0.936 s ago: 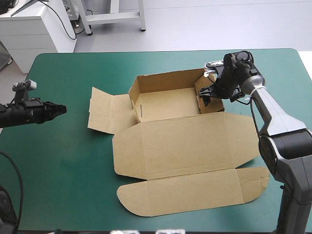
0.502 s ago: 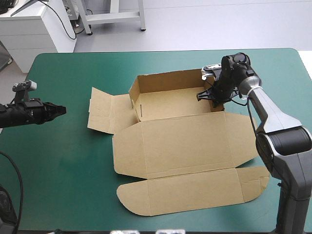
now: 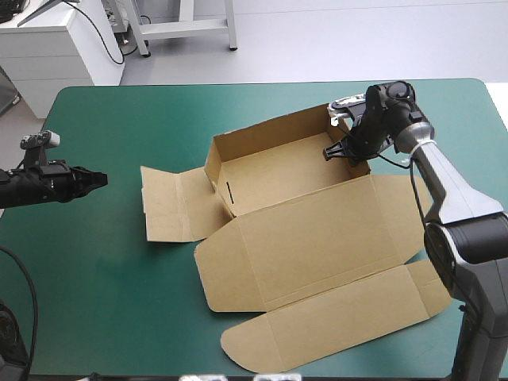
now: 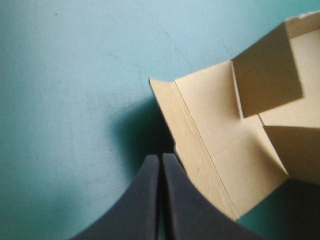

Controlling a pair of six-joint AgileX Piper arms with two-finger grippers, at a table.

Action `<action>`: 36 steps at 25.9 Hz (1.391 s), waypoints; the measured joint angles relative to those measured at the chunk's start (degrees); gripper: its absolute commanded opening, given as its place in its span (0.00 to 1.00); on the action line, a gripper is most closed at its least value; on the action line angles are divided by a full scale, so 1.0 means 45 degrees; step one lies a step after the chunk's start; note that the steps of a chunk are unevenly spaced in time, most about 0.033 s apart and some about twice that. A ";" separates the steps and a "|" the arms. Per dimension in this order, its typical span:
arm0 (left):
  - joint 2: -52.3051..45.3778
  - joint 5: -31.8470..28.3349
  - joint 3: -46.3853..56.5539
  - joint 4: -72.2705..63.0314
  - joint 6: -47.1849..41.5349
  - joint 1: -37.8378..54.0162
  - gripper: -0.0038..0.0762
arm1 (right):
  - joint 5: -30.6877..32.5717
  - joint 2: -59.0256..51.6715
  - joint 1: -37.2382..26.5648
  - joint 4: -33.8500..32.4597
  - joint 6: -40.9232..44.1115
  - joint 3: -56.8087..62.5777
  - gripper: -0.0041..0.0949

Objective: Fold the box

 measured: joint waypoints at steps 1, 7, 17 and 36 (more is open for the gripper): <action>0.0000 0.0000 0.0000 -0.0042 0.0000 0.0000 0.04 | 0.0058 -0.0697 -0.0029 0.0000 -0.0300 0.0000 0.02; 0.0000 -0.0097 0.0000 -0.0088 0.0000 0.0000 0.04 | 0.0213 -0.2776 -0.0832 0.0460 -0.1077 -0.0021 0.02; 0.0238 -0.1308 0.0000 -0.0647 0.0000 0.0000 0.04 | 0.0240 -0.3683 -0.2313 0.4092 -0.2251 -0.0021 0.02; 0.2001 -0.2069 0.0000 -0.4624 -0.0973 -0.3834 0.04 | -0.0123 -0.2916 -0.1264 0.3742 -0.1796 -0.0026 0.02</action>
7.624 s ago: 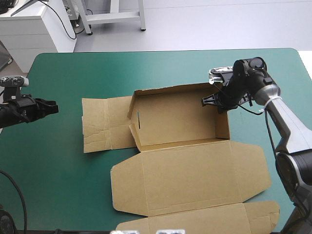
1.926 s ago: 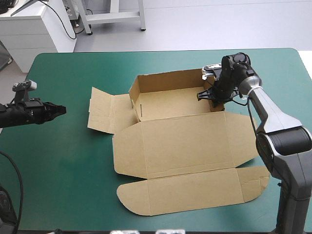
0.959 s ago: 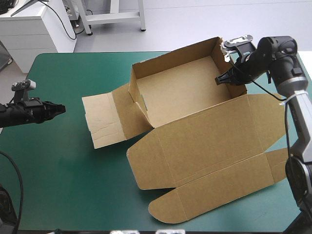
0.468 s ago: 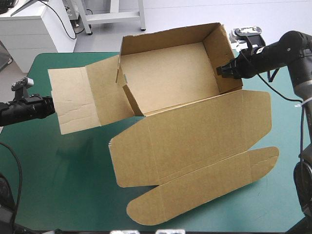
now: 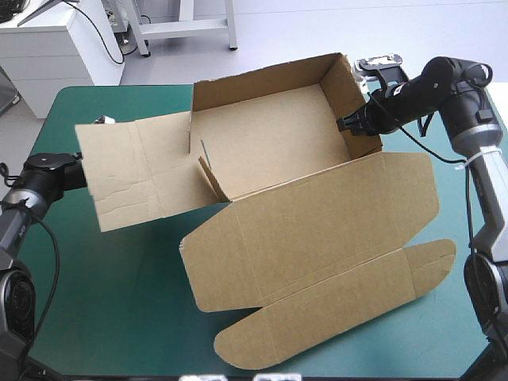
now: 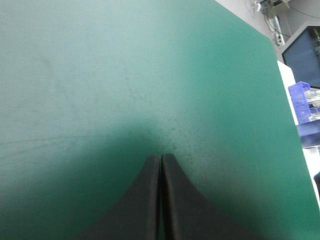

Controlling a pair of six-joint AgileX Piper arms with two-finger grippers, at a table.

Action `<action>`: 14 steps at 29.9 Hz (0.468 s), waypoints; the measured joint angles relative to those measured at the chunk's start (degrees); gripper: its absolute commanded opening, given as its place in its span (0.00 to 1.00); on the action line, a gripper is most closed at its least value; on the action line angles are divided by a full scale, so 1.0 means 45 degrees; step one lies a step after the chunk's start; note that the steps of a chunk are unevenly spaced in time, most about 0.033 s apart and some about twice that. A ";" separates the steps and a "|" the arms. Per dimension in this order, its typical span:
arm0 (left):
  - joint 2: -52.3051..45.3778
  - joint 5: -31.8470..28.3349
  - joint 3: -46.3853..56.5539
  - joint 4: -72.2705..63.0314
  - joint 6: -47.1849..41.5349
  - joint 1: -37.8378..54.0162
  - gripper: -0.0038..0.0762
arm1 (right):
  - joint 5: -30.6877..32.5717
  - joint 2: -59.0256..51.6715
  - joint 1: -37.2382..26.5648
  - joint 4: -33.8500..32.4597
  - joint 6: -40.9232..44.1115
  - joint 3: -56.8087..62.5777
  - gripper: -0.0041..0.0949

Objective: Fold the box

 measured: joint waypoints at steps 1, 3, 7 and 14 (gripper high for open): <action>0.0000 -0.0138 0.0000 -0.0186 -0.0059 -0.0359 0.04 | -0.0185 0.0050 0.0044 -0.0298 0.0188 0.0000 0.02; -0.0053 -0.0370 0.0000 -0.0575 -0.0194 -0.1049 0.04 | -0.0575 0.0062 0.0098 -0.0658 0.0365 0.0000 0.02; -0.0307 -0.0484 0.0000 -0.1386 -0.0265 -0.2288 0.04 | -0.0982 0.0062 0.0119 -0.0978 0.0527 0.0000 0.02; -0.0782 -0.0917 0.0000 -0.2061 -0.0091 -0.3467 0.04 | -0.0832 0.0062 0.0243 -0.2534 0.0882 0.0000 0.02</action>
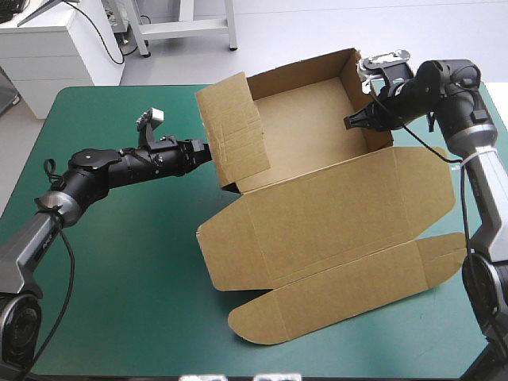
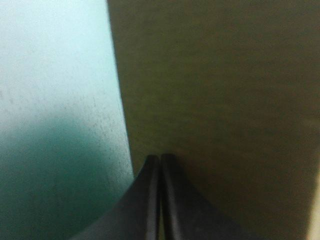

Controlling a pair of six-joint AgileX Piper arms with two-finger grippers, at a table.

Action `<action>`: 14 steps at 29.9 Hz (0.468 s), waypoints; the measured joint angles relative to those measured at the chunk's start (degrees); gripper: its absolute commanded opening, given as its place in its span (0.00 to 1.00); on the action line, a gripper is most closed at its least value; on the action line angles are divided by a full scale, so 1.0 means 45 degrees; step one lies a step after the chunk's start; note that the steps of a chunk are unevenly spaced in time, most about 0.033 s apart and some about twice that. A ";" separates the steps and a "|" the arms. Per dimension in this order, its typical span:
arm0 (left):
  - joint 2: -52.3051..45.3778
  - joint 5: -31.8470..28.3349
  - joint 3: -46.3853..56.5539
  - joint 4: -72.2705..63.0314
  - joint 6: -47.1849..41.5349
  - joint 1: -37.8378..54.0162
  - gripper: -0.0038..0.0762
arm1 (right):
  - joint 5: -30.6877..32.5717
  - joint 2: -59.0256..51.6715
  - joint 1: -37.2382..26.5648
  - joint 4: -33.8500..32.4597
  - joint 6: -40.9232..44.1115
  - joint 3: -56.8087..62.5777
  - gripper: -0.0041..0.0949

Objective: Fold the box

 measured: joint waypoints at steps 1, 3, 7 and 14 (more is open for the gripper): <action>-0.0068 -0.0062 0.0000 -0.0054 0.0000 -0.0016 0.04 | 0.0069 0.0000 0.0000 -0.0187 0.0041 0.0000 0.02; -0.0192 -0.0131 0.0000 -0.0083 0.0002 -0.0016 0.04 | 0.0185 0.0000 0.0000 -0.0614 0.0151 0.0000 0.02; -0.0280 -0.0133 0.0000 -0.0133 0.0002 -0.0016 0.04 | 0.0321 0.0000 0.0000 -0.0965 0.0247 0.0000 0.02; -0.0280 -0.0006 0.0000 -0.0122 0.0059 -0.0016 0.08 | 0.0360 0.0000 0.0000 -0.1066 0.0285 0.0000 0.02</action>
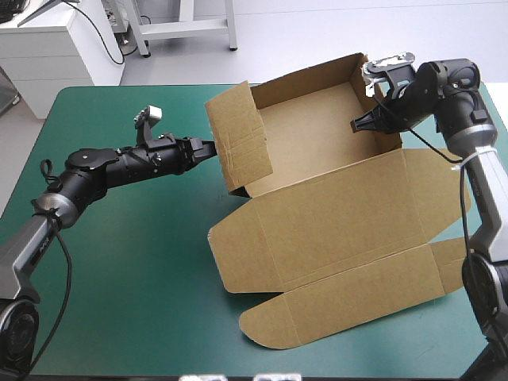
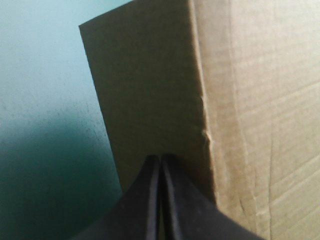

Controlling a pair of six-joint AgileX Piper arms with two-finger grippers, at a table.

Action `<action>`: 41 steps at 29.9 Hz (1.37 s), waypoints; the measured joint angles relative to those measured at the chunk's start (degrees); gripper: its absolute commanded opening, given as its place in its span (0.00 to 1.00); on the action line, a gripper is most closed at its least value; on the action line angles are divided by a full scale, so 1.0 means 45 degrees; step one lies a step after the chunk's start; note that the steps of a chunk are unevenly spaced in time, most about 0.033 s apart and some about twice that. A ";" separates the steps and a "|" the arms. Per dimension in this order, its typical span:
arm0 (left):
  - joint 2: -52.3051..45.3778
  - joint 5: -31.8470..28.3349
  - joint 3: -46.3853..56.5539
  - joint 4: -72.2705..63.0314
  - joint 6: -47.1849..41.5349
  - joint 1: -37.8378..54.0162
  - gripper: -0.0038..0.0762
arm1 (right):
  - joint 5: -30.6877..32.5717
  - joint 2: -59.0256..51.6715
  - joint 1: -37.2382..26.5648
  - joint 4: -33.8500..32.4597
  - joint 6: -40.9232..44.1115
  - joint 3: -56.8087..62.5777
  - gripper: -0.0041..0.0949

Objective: Fold the box

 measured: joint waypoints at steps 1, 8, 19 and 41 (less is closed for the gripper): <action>0.0000 0.0000 0.0000 0.0012 0.0101 0.0000 0.13 | 0.0000 0.0000 0.0000 0.0000 0.0000 0.0000 0.02; 0.0000 0.0343 0.0000 0.0016 0.0625 0.0000 0.60 | 0.0000 0.0000 0.0000 0.0000 0.0000 0.0000 0.02; 0.0000 0.1265 0.0000 -0.1666 0.0625 0.0000 0.67 | 0.0003 0.0000 0.0000 -0.0016 0.0000 0.0000 0.02; 0.0000 0.1134 0.0000 -0.1314 0.0362 0.0000 0.64 | -0.0042 0.0000 0.0261 -0.0423 0.0195 0.0000 0.02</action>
